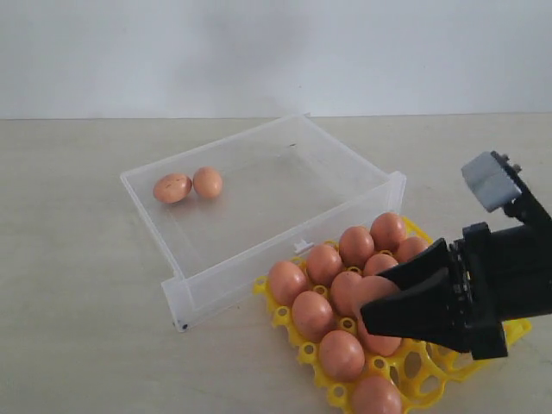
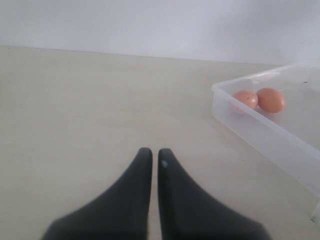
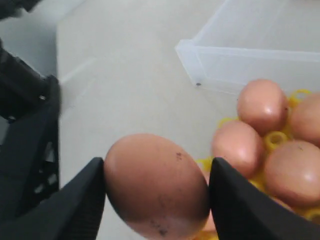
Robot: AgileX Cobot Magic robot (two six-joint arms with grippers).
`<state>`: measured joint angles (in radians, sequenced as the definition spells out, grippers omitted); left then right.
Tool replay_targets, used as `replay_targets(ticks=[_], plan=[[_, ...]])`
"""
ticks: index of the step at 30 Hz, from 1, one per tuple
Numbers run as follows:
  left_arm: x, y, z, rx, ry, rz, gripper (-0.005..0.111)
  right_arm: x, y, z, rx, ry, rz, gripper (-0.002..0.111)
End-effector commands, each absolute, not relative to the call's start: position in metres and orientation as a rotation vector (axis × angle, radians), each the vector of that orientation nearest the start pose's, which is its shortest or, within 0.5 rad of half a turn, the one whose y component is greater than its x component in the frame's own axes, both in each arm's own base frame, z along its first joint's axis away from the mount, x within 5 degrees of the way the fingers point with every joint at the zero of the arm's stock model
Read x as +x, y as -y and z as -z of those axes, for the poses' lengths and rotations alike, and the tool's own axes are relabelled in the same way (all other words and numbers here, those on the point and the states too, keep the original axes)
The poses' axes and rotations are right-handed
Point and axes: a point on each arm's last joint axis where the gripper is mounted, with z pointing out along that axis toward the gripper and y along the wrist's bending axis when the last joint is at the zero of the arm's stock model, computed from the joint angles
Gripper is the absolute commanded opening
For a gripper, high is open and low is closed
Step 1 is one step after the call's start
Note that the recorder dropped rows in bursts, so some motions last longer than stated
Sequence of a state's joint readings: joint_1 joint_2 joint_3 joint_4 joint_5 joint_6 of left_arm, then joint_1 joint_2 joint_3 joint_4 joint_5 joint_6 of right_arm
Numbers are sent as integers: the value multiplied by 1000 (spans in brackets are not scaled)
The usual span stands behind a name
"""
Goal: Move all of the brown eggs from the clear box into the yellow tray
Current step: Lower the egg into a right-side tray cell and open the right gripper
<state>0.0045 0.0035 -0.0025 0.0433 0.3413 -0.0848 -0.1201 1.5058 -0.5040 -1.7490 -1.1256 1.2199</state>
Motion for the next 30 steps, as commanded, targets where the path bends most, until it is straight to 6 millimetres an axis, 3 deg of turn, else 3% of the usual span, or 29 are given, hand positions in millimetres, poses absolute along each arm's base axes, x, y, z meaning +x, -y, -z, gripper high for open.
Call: replay_targets(ticks=[1,6,12,30], plan=[[54,-2,-183,-60,-1820,16,4,207,-50,-168,-851,-2128,-931,0],[54,-2,-183,-60,-1820,16,4,207,-51,-169,-884,-2102,-930,0],[54,-2,-183,-60,-1820,16,4,197,-51,-160,-771,-2205,-980,0],[54,-2,-183,-60,-1820,16,4,196,-43,-145,-722,-2317,-824,0]])
